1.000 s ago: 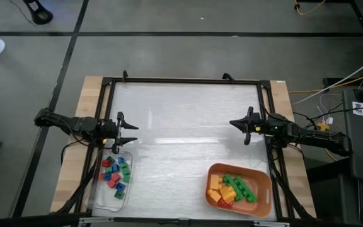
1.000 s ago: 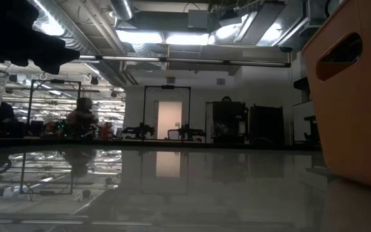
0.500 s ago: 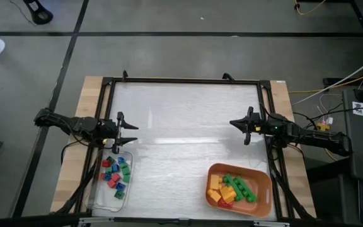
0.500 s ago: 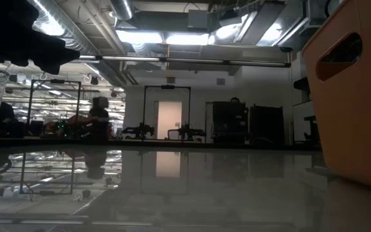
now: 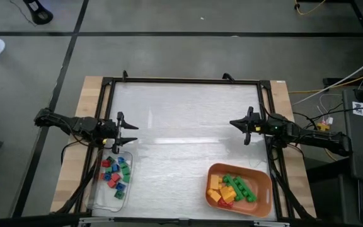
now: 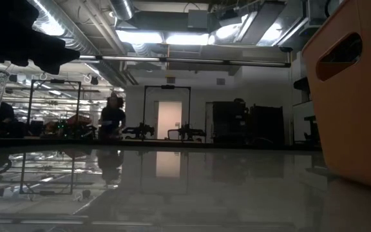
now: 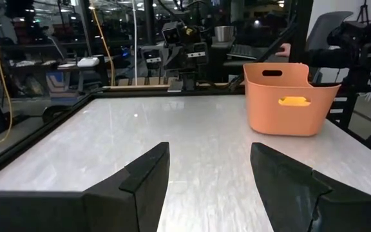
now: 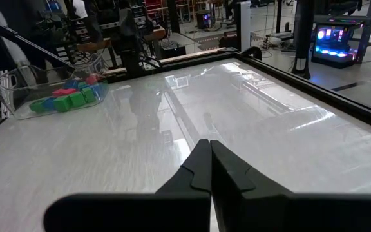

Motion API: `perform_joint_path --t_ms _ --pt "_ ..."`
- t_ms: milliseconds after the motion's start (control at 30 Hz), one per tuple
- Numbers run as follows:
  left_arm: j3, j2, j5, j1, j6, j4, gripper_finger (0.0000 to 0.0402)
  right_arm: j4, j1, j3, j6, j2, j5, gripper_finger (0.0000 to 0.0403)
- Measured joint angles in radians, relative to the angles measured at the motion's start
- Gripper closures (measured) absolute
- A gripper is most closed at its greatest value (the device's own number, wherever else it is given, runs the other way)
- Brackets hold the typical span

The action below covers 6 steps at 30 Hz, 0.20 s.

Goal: Sort blocks by size
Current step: Return to Home Position

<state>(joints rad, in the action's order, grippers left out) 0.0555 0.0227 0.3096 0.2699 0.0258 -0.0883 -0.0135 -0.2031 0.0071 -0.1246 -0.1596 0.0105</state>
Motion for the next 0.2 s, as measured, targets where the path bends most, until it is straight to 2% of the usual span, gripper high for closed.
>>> perform_joint_path --t_ms 200 --pt "0.000 0.000 0.000 0.000 -0.001 0.000 0.0196 0.000 0.000 0.000 0.000 0.000 0.000 0.0402"
